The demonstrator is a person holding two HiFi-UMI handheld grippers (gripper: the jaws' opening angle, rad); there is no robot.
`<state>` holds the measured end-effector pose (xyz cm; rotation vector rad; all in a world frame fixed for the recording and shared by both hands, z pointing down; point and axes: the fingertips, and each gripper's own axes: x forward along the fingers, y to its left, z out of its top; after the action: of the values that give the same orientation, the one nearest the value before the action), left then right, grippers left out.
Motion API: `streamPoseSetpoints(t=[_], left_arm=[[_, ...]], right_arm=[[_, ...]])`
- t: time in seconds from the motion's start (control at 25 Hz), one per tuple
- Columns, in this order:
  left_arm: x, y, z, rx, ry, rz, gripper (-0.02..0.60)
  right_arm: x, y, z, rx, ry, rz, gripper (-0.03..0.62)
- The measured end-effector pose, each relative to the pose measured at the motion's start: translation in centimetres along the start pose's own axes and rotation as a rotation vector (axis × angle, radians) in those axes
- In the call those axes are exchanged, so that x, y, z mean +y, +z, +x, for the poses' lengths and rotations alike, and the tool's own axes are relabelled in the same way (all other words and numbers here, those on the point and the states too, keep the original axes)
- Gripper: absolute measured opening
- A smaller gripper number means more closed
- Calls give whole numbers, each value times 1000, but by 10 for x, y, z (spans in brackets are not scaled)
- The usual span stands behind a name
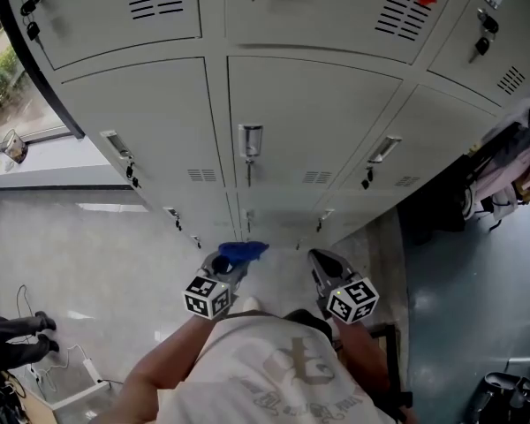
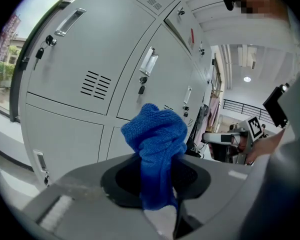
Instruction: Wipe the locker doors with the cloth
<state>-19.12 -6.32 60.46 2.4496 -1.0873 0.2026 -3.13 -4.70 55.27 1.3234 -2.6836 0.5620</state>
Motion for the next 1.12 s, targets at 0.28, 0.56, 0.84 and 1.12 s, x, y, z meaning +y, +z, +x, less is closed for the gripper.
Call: streamPoseSetpoints(t=[0.28,0.56,0.84,1.12], left_arm=[[12,18,16,-15,54,0,137],[36,45,50,-28,172,12,137],[82,76,64,-67,370,-13,137],[102,101,69,-82,470,76,137]], right_arm=[[-13,5,12,8,45,21,9],[-51,23,2,-5,55,20,9],[-84,33,-6,-7,48,23,9],[-101,45,-7,-18,54,0,9]])
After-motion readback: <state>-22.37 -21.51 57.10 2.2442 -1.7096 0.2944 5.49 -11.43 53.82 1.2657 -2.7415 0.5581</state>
